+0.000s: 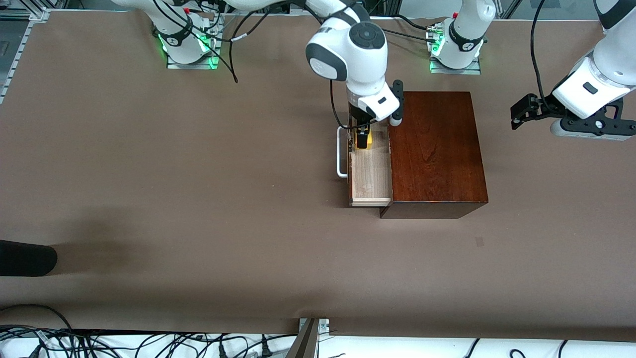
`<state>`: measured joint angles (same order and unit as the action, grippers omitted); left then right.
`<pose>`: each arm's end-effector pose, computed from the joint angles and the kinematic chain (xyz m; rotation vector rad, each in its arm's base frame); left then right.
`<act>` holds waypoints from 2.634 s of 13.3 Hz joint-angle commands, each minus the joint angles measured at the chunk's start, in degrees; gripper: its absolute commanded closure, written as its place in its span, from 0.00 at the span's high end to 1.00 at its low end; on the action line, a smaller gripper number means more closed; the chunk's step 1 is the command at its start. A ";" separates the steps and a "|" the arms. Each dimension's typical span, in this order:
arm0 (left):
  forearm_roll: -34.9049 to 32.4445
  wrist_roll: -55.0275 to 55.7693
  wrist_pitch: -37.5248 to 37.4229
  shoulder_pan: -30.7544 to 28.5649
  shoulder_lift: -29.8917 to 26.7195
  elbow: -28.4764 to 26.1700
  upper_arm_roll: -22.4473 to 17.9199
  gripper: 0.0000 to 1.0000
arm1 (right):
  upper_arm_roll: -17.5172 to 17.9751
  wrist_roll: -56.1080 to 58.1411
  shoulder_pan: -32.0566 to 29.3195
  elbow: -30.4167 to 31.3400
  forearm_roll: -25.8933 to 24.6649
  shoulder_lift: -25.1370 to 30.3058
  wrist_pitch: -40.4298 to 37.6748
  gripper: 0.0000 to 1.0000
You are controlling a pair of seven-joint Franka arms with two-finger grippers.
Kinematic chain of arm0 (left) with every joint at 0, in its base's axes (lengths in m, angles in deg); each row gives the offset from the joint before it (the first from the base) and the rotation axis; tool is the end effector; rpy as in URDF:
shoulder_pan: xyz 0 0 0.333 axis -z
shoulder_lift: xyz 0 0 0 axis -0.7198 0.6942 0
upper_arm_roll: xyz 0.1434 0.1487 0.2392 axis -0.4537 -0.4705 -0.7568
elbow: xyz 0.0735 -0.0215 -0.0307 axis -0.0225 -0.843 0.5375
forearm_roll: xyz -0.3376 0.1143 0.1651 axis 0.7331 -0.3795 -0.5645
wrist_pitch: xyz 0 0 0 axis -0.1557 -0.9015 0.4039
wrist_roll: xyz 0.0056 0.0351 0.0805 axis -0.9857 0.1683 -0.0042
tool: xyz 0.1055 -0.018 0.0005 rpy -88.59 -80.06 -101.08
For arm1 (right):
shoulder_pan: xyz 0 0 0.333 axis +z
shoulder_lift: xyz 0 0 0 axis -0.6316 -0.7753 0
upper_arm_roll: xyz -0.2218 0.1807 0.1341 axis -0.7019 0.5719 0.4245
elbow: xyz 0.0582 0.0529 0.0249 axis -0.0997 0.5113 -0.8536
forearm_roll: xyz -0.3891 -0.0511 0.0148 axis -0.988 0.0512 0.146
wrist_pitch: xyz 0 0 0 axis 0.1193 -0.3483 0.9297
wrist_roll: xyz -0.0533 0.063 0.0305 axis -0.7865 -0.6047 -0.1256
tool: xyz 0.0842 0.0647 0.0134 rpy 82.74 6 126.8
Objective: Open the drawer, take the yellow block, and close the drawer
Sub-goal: 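Lower the right gripper into the drawer and grasp the yellow cube, then lift the yellow cube out with the right gripper while the left gripper returns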
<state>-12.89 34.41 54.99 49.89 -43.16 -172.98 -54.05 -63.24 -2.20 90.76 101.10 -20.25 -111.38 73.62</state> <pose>0.5405 -0.0458 0.5791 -3.1073 0.1248 0.0827 0.4369 0.6428 0.3502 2.3022 2.0870 0.2380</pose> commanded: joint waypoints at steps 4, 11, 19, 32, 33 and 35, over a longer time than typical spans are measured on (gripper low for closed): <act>1.02 -1.71 -2.83 0.02 0.24 1.36 -0.21 1.00 | 0.18 2.45 0.18 -2.15 -0.59 -2.54 -0.12 1.00; 0.93 -1.36 -2.92 0.19 1.56 4.08 0.23 1.00 | -0.17 3.85 0.62 -2.24 -0.94 -4.22 1.99 0.48; 0.76 -1.80 -3.36 1.07 1.73 4.52 0.40 1.00 | -0.34 3.16 0.10 -8.46 -0.51 0.16 -9.40 0.00; 9.19 -36.78 -11.97 16.24 13.23 9.88 3.22 1.00 | -5.79 -5.90 -29.75 5.81 10.71 22.39 -17.79 0.00; 10.59 -36.69 -11.80 20.54 15.51 10.84 3.22 1.00 | -6.58 -6.07 -31.53 10.03 11.88 24.94 -17.18 0.00; 11.57 -36.60 -11.62 26.62 21.83 16.87 3.22 1.00 | -12.18 -6.43 -31.63 17.42 13.55 28.90 -16.03 0.00</act>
<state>-2.36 -0.42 44.95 71.55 -28.11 -164.20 -49.92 -72.26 -7.60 58.85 106.45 -9.02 -90.16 54.97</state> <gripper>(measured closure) 0.000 0.445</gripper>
